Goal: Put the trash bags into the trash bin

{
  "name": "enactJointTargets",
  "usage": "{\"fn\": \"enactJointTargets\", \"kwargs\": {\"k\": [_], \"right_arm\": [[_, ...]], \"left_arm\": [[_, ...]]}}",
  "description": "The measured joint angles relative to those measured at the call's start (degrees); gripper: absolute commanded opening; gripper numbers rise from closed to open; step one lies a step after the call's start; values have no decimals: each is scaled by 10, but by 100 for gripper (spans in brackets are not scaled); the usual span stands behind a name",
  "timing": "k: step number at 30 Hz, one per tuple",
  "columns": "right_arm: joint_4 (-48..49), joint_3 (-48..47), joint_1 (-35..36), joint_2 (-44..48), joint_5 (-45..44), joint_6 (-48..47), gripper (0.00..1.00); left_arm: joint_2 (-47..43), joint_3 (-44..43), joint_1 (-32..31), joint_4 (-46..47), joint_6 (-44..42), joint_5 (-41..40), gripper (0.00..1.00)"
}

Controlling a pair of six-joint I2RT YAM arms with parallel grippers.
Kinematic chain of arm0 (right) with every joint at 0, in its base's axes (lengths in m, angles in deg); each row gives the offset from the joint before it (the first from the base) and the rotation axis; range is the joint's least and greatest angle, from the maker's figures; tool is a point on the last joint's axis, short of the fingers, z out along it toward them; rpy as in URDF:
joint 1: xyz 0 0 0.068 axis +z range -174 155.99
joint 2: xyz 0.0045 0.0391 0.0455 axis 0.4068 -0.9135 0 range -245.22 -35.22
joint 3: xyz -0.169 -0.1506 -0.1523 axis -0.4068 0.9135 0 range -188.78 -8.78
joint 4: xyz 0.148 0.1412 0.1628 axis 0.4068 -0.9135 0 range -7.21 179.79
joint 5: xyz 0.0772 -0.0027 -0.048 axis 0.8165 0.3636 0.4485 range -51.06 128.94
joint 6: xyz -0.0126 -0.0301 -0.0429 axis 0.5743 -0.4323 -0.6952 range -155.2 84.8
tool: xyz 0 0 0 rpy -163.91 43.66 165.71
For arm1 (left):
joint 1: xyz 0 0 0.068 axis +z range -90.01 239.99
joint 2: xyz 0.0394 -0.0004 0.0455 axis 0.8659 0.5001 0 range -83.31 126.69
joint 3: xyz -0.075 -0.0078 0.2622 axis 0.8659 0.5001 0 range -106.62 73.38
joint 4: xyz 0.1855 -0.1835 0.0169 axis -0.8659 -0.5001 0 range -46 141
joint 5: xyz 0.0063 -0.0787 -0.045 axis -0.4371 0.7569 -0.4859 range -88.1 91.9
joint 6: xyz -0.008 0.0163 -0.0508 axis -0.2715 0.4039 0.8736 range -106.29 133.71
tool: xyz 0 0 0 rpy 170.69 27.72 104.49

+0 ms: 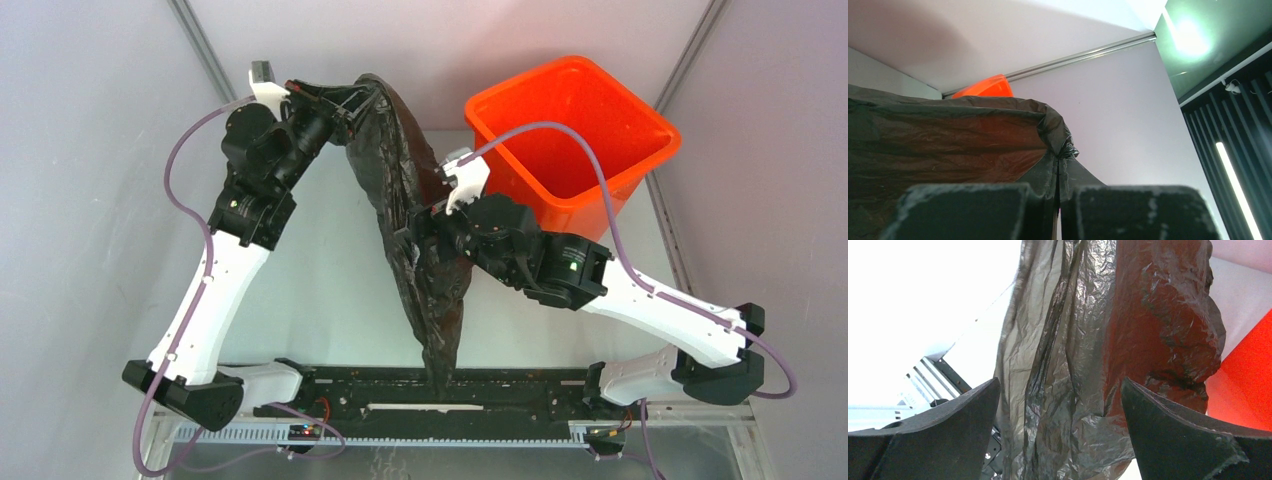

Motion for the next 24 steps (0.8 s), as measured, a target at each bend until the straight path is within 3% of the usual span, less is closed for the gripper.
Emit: {"fn": "enactJointTargets", "kwargs": {"k": [8,18,22,24], "right_arm": [[4,-1,7,-28,-4,0,100],[-22,-63,13,-148,-72,0,100],[-39,-58,14,-160,-103,0,90],[-35,-47,15,-153,-113,-2,77]], "left_arm": [[26,0,0,16,33,0,0],[31,-19,0,27,55,-1,0],[31,-37,2,30,56,-1,0],[32,-43,5,33,56,0,0]]}}
